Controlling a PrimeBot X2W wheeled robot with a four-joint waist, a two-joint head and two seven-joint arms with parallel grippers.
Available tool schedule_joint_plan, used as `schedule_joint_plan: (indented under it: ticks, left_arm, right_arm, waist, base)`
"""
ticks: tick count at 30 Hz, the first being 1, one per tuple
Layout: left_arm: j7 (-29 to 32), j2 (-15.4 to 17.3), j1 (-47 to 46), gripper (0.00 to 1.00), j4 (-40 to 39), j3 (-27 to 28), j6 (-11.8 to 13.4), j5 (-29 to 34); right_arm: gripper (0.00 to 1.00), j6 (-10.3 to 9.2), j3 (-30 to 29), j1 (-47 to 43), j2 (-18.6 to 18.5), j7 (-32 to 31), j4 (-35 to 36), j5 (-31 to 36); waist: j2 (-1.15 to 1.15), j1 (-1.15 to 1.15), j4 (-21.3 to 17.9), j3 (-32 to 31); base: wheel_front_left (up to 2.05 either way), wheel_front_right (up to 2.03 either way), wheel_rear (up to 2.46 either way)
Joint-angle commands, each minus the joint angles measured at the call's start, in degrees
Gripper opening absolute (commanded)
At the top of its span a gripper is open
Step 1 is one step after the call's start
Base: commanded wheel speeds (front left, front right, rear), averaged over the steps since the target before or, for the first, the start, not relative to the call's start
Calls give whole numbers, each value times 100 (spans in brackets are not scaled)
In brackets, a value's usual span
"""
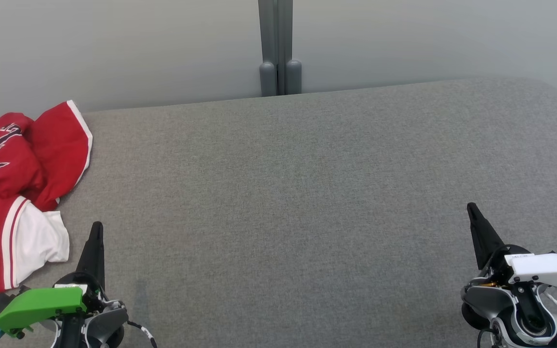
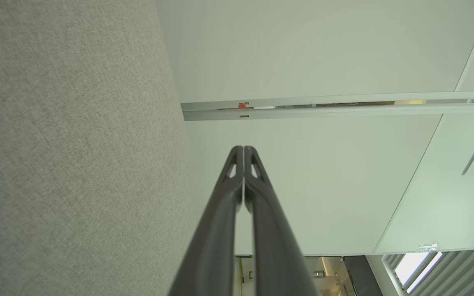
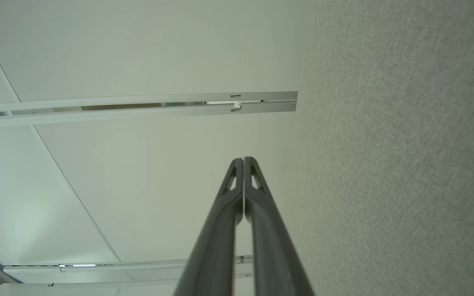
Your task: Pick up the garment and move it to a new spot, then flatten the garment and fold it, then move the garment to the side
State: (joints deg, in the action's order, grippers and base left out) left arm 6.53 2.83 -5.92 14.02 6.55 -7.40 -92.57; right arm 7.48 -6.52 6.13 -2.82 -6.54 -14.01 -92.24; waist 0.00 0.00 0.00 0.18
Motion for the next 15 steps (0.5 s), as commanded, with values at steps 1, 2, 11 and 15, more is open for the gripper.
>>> schedule_joint_plan:
  ticks: [1, 2, 11, 15]
  left_arm:
    - [16, 11, -75, 0, 3, 6, -25, 30]
    - [16, 11, -75, 0, 3, 6, -25, 30]
    - [-192, -9, 56, 100, 53, -157, 2, 63]
    - [-305, -8, 67, 100, 53, -229, 1, 151]
  right_arm:
    - [0, 2, -5, 34, -8, -15, -7, -36]
    - [0, 2, -5, 34, -8, -15, -7, -36]
    - [100, 0, 85, -84, 3, 186, -34, 134]
    - [100, 0, 127, -110, -28, 302, -20, 374]
  waist:
    - [0, 0, 0, 0]
    - [0, 0, 0, 0]
    - [0, 0, 6, 7]
    - [0, 0, 9, 12]
  base:
    - [0, 0, 0]
    - [0, 0, 0]
    - [0, 0, 0]
    - [0, 0, 0]
